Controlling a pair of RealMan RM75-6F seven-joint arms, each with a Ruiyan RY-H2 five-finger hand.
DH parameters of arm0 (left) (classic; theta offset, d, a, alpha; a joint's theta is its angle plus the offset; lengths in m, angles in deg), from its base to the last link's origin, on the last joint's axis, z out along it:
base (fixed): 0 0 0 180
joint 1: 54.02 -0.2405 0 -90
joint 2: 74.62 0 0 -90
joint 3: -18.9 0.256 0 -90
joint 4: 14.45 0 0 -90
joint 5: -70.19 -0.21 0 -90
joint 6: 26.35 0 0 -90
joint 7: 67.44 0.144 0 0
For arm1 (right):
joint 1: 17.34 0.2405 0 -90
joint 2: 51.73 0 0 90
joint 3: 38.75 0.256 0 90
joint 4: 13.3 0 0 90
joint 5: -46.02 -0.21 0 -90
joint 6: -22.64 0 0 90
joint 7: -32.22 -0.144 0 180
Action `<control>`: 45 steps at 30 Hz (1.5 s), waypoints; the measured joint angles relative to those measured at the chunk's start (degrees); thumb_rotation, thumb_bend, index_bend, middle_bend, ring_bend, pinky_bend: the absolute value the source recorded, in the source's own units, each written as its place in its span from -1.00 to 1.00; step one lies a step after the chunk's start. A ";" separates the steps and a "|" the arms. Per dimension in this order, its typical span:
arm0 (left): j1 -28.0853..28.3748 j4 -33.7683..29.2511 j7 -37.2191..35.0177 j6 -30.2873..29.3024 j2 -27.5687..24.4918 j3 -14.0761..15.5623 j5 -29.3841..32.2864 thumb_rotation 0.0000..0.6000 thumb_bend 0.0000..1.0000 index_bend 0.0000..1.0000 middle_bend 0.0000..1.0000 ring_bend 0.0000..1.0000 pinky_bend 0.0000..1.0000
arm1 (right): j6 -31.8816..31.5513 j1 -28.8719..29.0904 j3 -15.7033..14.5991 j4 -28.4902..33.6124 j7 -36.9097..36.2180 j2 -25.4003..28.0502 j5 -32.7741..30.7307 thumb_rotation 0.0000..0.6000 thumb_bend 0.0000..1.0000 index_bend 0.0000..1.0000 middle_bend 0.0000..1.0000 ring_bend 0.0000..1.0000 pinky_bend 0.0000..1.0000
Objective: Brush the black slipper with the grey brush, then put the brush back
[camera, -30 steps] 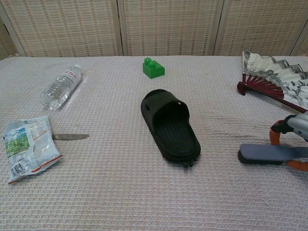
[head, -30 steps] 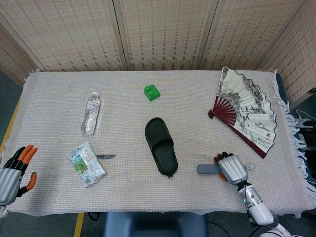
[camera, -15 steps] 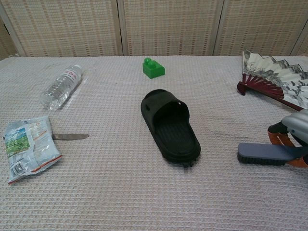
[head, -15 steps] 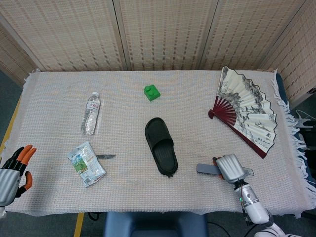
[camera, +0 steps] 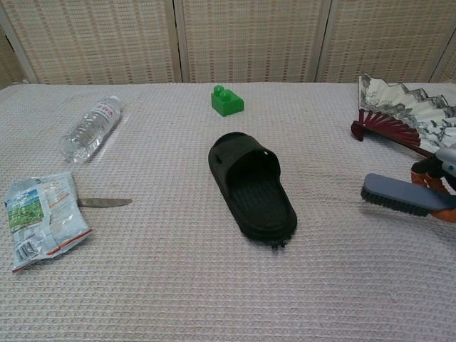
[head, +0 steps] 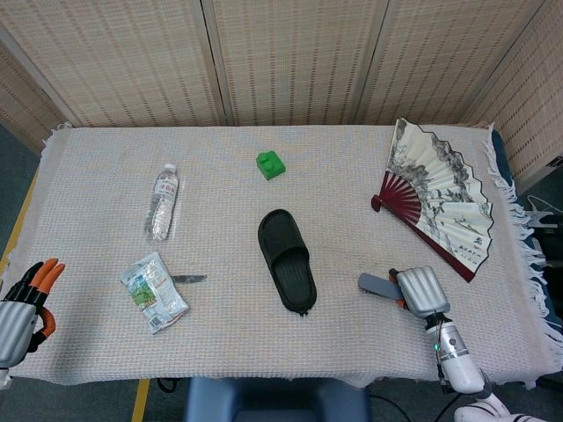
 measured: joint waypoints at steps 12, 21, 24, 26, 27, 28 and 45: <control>0.13 0.02 -0.64 0.35 -0.09 -0.15 0.30 1.00 0.93 -1.00 -1.00 -0.97 -0.55 | 5.95 5.53 5.99 2.28 -5.80 2.20 -4.38 1.00 -0.28 0.80 0.45 0.46 1.00; 0.46 0.26 -1.66 1.36 -0.32 -0.47 1.34 1.00 0.97 -1.00 -1.00 -0.97 -0.55 | 17.16 17.56 12.22 -2.45 0.65 -1.27 -12.55 1.00 -0.28 0.80 0.45 0.46 1.00; 0.46 0.37 -2.20 1.45 -0.44 -0.65 1.70 1.00 0.97 -1.00 -1.00 -0.97 -0.55 | 20.21 21.83 13.64 -6.21 3.03 -3.67 -15.15 1.00 -0.28 0.80 0.45 0.46 1.00; 0.47 0.44 -2.55 1.49 -0.51 -0.78 1.91 1.00 0.98 -1.00 -1.00 -0.97 -0.55 | 21.54 23.92 14.08 -8.44 3.91 -5.19 -16.09 1.00 -0.28 0.80 0.45 0.47 1.00; 0.48 0.47 -2.67 1.49 -0.54 -0.82 1.95 1.00 0.98 -1.00 -1.00 -0.97 -0.55 | 22.25 25.06 14.21 -9.85 4.26 -6.15 -16.50 1.00 -0.29 0.80 0.45 0.47 1.00; 0.48 0.50 -2.80 1.49 -0.58 -0.86 1.99 1.00 0.98 -1.00 -1.00 -0.97 -0.55 | 22.69 25.79 14.24 -10.87 4.45 -6.85 -16.71 1.00 -0.28 0.80 0.45 0.47 1.00; 0.46 0.65 -3.57 1.46 -0.83 -0.63 1.58 1.00 0.97 -1.00 -1.00 -0.97 -0.55 | 27.23 34.57 13.66 -21.07 2.29 -15.65 -17.28 1.00 -0.29 0.81 0.46 0.49 1.00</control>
